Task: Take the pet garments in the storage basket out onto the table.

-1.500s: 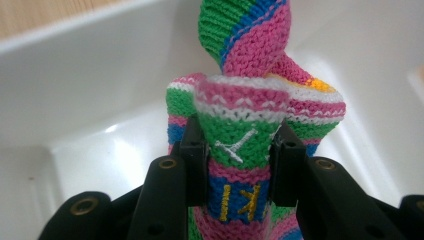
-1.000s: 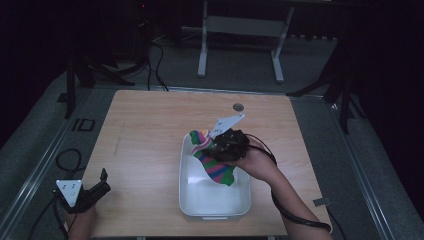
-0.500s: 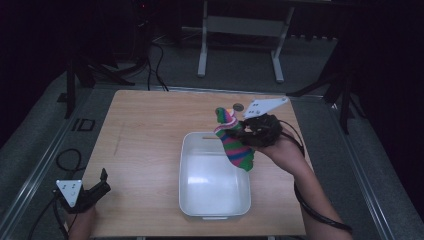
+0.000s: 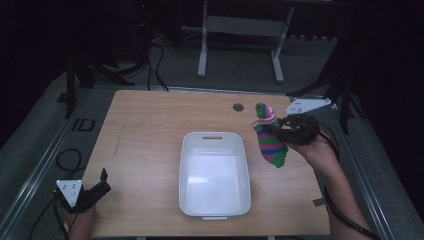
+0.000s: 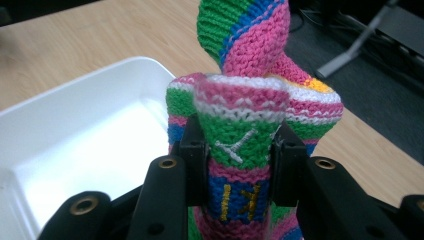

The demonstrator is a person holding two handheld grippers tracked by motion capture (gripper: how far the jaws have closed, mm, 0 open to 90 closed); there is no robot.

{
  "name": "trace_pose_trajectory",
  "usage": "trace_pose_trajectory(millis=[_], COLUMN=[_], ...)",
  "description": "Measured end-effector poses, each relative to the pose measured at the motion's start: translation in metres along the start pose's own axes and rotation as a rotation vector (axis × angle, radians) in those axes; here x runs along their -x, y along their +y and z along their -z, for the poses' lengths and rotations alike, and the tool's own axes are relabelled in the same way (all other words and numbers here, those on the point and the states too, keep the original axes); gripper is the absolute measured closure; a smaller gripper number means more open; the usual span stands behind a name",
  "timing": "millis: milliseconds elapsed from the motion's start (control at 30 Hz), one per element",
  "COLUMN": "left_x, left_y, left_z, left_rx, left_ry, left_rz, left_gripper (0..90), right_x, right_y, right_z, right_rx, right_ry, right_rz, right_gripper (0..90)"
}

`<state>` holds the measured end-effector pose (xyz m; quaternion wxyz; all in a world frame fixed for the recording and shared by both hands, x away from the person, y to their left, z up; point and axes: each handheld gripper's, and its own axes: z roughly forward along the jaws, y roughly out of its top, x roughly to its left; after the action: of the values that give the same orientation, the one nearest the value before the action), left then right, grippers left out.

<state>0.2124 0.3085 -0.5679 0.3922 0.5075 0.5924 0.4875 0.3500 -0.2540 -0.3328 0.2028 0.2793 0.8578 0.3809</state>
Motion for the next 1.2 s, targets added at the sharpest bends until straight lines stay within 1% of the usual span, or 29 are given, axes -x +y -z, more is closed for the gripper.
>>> trace_pose_trajectory(millis=[133,233,333,400,433,533,700,800,833,867,900,933,967,1033,1100,1200], left_x=[0.000,0.000,0.000,0.000,0.000,0.000,0.000,0.000,0.000,0.000,0.000,0.000,0.000,0.001,0.001,0.001], left_y=[0.000,0.000,0.000,0.000,0.000,0.000,0.000,0.000,0.000,0.000,0.000,0.000,0.000,0.000,0.000,0.000], left_z=[0.000,0.000,0.000,0.000,0.000,0.000,0.000,0.000,0.000,0.000,0.000,0.000,0.000,0.000,0.000,0.000], left_rx=[0.001,-0.001,0.000,0.001,0.001,0.001,0.001,0.000,0.000,0.000,-0.001,-0.001,0.000,0.000,-0.001,0.002], left_ry=[0.001,0.001,0.001,0.001,0.001,0.000,0.001,0.001,0.001,0.001,0.001,0.001,0.000,0.001,0.001,0.001], left_rz=[0.003,0.000,0.001,0.003,0.002,0.003,0.000,-0.002,-0.002,-0.003,-0.003,-0.003,-0.003,-0.005,-0.005,-0.005], left_gripper=[2.0,2.0,2.0,2.0,2.0,2.0,2.0,2.0,2.0,2.0,2.0,2.0,2.0,2.0,2.0,2.0], right_x=[0.012,0.018,0.021,0.024,0.025,0.029,0.034,0.036,0.036,0.038,0.038,0.038,0.038,0.039,0.039,0.038], right_y=[-0.012,-0.021,-0.031,-0.037,-0.041,-0.052,-0.072,-0.085,-0.085,-0.096,-0.096,-0.103,-0.103,-0.115,-0.117,-0.127], right_z=[0.009,0.012,0.010,0.006,0.004,-0.003,-0.021,-0.033,-0.033,-0.045,-0.045,-0.052,-0.052,-0.064,-0.066,-0.080], right_rx=[-0.005,-0.013,-0.024,-0.033,-0.033,-0.032,-0.063,-0.073,-0.073,-0.093,-0.093,-0.107,-0.107,-0.119,-0.123,-0.152], right_ry=[-0.035,-0.056,-0.062,-0.074,-0.076,-0.070,-0.076,-0.067,-0.067,-0.074,-0.074,-0.079,-0.079,-0.075,-0.076,-0.080], right_rz=[-0.027,-0.041,-0.059,-0.066,-0.078,-0.106,-0.136,-0.164,-0.164,-0.170,-0.170,-0.181,-0.181,-0.206,-0.208,-0.213], right_gripper=[66.9,66.9,66.9,66.9,66.9,66.9,66.9,66.9,66.9,66.9,66.9,66.9,66.9,66.8,66.8,66.8])
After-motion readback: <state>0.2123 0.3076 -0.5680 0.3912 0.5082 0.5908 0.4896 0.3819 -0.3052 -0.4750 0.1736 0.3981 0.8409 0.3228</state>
